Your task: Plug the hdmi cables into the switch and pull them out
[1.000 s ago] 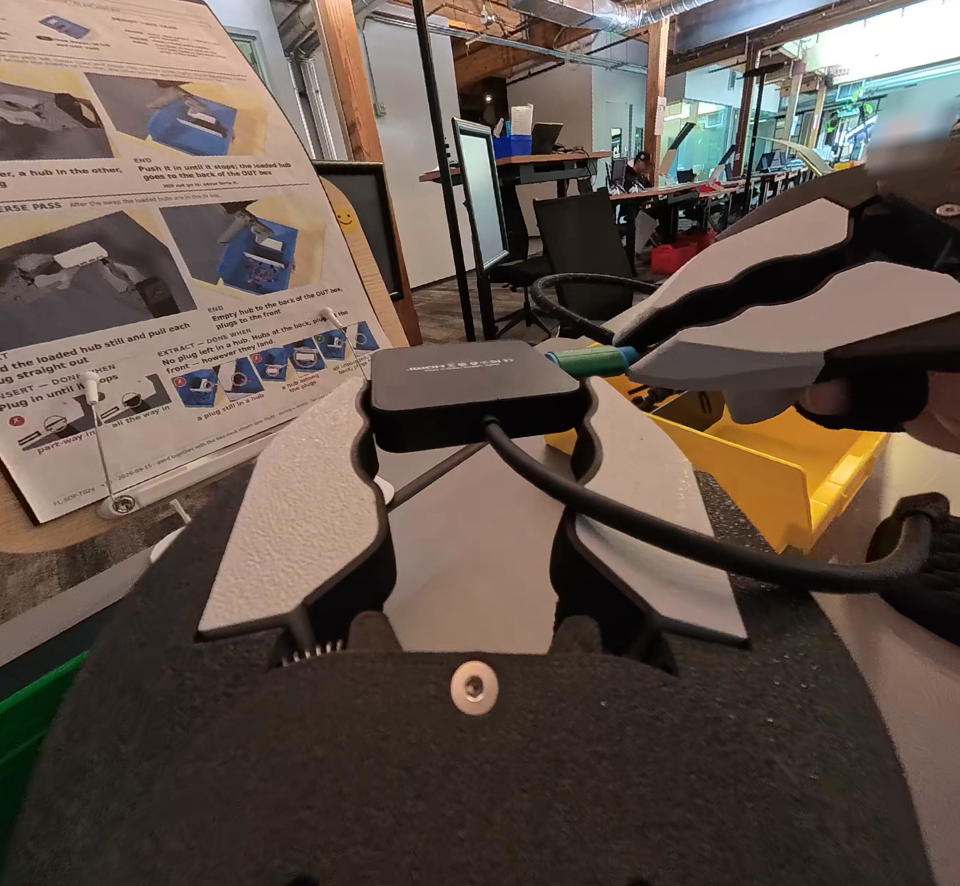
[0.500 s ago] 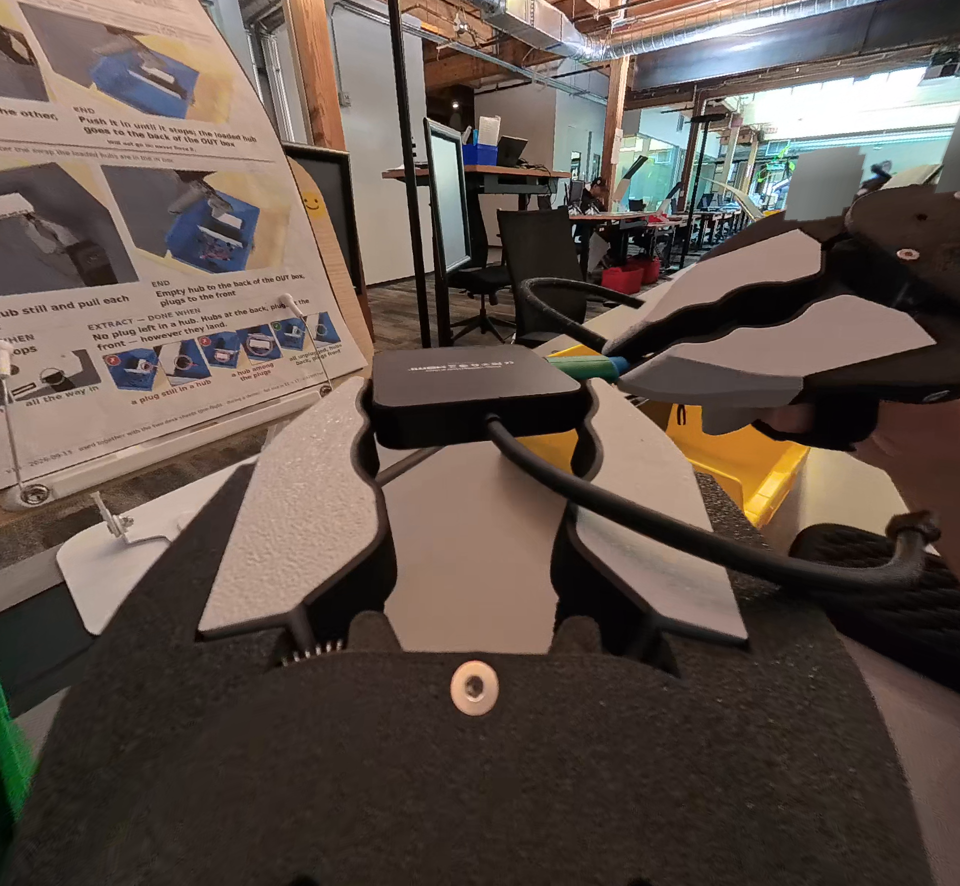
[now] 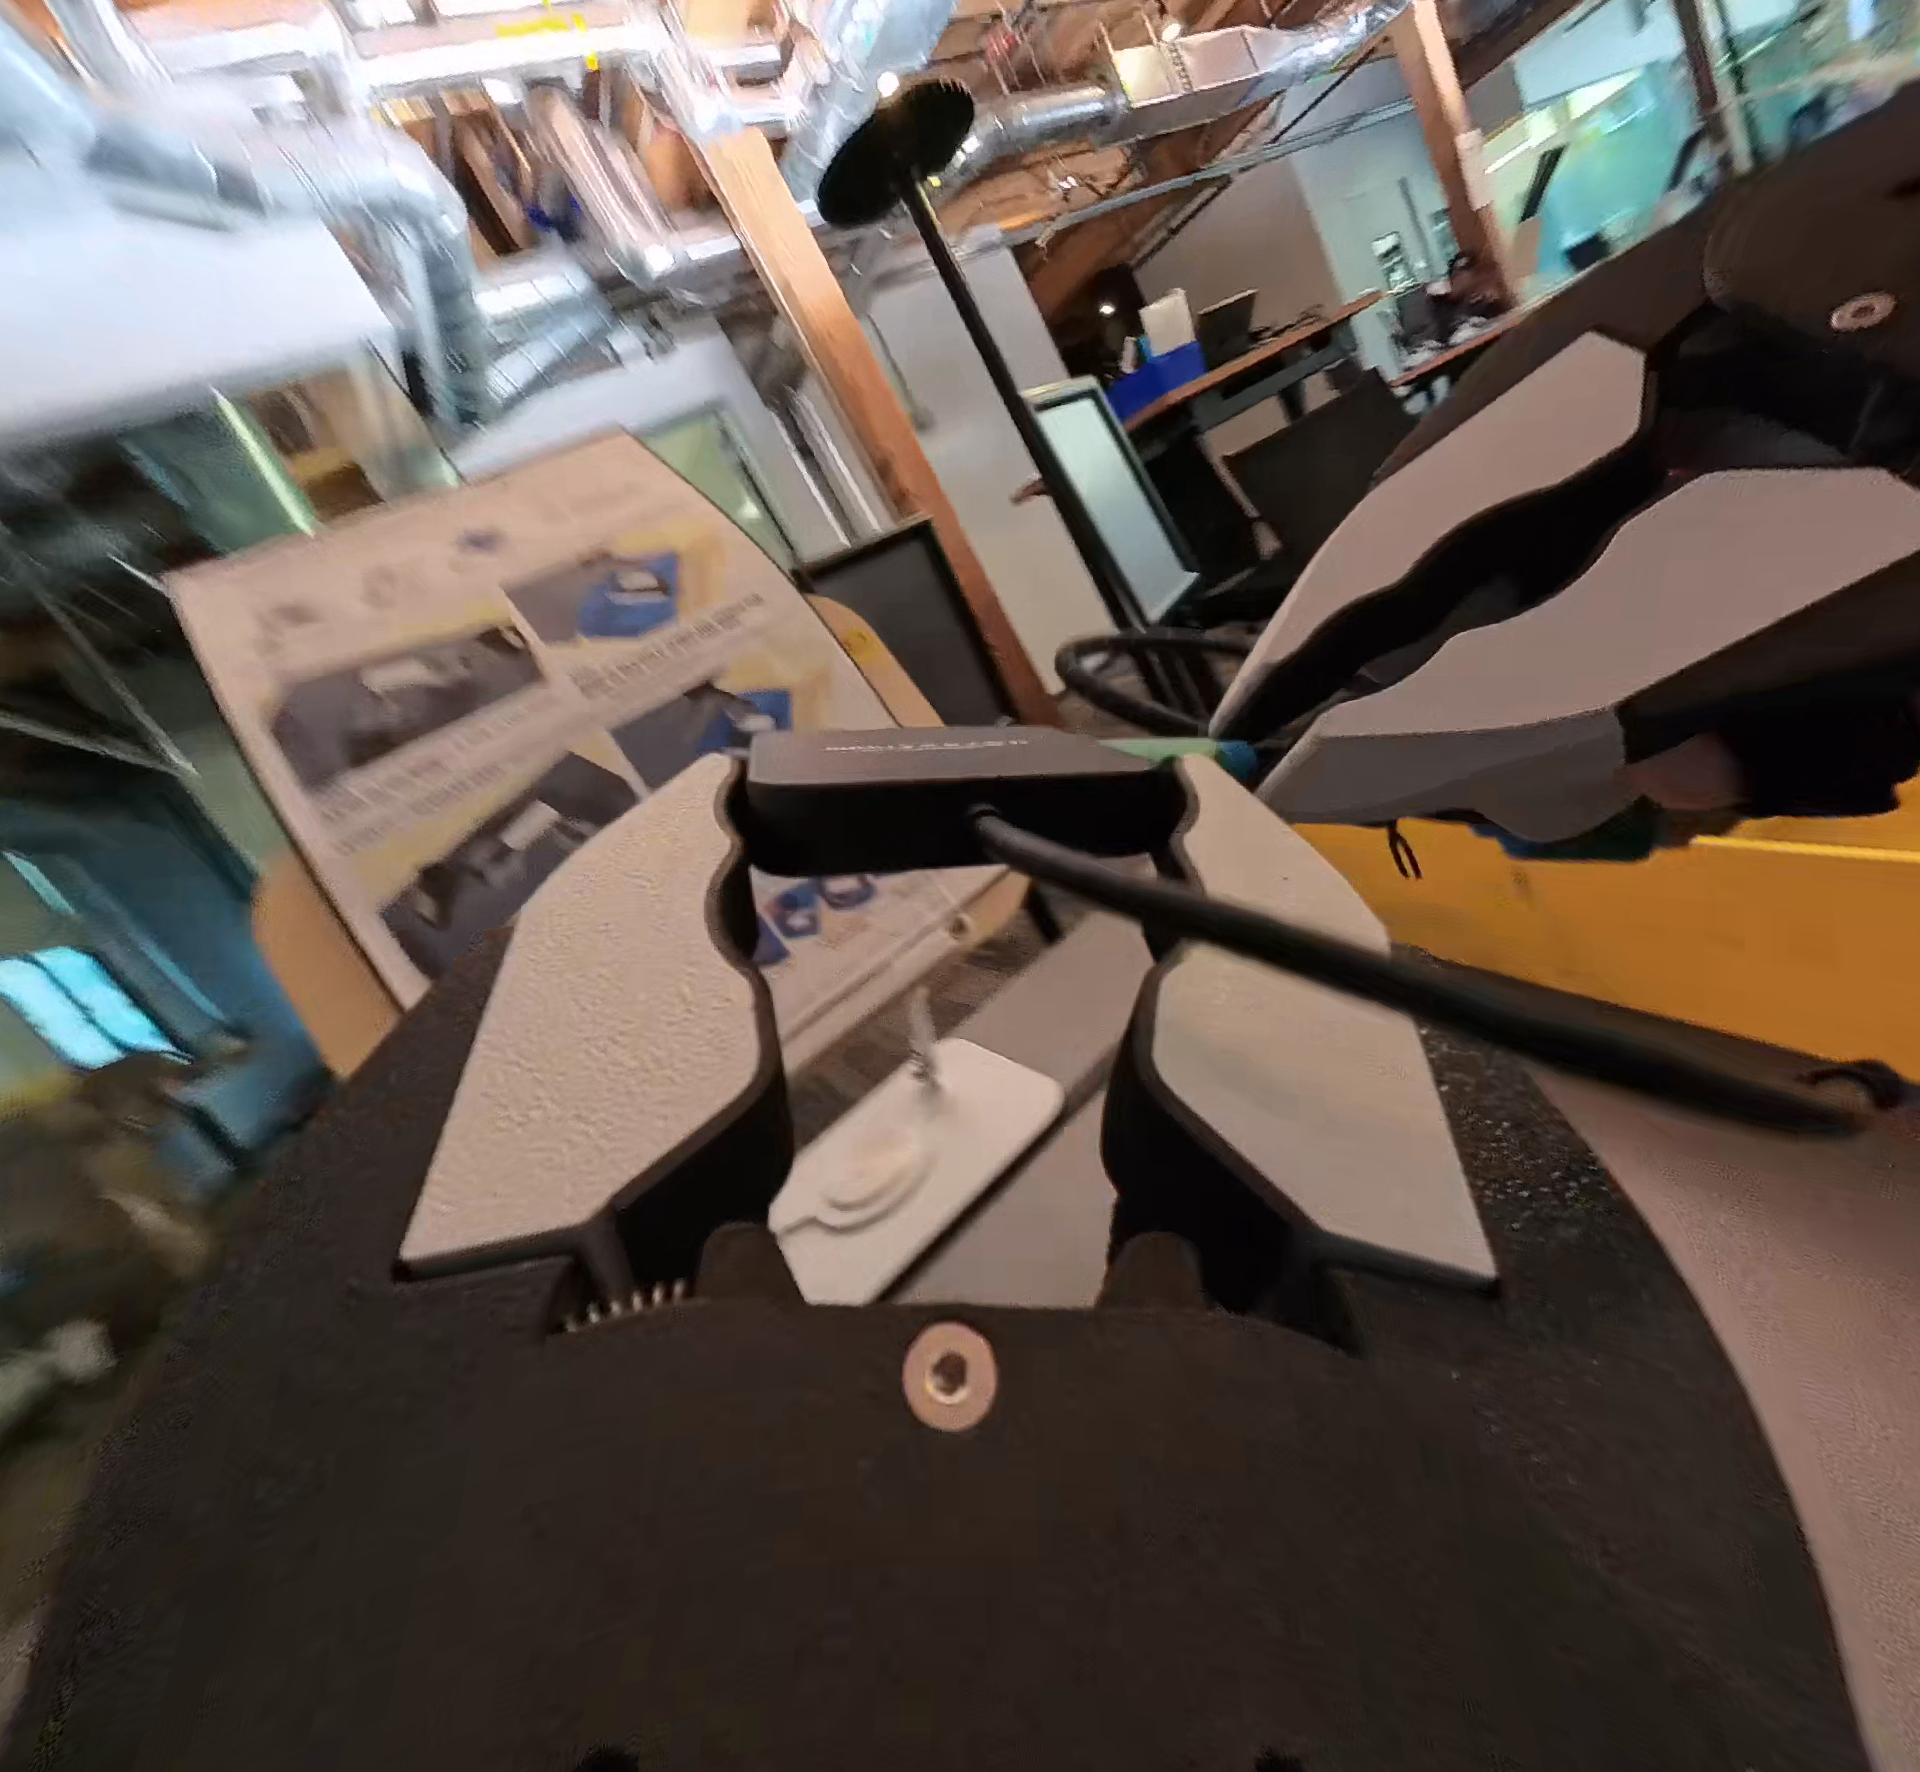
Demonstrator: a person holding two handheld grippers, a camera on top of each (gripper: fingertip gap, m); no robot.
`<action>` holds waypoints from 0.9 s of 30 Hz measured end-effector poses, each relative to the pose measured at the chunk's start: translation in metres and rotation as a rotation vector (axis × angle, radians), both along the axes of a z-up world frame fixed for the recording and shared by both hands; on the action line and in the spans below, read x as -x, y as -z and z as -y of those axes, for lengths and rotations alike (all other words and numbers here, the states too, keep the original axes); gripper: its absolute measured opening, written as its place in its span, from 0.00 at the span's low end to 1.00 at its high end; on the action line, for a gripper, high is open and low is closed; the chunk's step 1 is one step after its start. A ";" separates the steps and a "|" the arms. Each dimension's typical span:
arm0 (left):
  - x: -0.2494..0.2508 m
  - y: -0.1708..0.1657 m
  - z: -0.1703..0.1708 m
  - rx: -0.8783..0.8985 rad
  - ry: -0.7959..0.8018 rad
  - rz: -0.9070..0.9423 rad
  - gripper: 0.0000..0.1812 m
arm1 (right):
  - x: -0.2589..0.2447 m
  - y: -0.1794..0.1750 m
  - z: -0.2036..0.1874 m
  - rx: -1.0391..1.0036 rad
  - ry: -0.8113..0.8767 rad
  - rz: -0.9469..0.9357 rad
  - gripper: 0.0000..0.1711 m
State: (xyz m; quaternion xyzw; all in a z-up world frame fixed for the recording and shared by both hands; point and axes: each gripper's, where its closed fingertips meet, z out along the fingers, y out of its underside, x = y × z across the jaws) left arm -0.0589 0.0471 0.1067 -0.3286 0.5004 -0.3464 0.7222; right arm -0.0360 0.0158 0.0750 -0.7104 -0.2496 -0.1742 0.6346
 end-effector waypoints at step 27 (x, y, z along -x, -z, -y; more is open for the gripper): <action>-0.001 0.005 0.019 -0.070 0.104 -0.048 0.40 | 0.056 0.048 0.001 0.545 -0.728 -1.182 0.13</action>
